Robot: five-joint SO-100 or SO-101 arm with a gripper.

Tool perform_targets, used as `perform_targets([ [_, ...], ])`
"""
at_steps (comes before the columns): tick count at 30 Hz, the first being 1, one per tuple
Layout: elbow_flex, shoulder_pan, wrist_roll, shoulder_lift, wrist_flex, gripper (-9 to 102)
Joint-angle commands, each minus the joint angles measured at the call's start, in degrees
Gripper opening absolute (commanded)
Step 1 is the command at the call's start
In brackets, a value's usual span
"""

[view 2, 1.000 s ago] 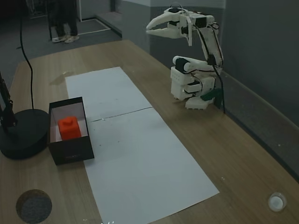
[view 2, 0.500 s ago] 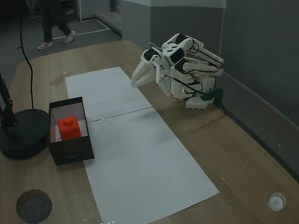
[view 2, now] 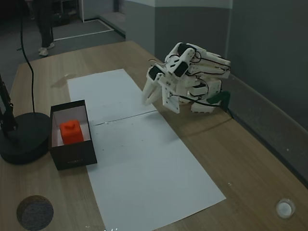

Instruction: Grab a orange square and put it in the box.

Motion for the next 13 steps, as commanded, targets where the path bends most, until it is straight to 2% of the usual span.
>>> perform_targets([
  [1,-3.4,-0.3,0.2,0.9,4.0,0],
  [3,-4.2,-0.4,-0.1,0.9,7.5,0],
  [13,-4.3,-0.1,0.3,0.9,7.6,0],
])
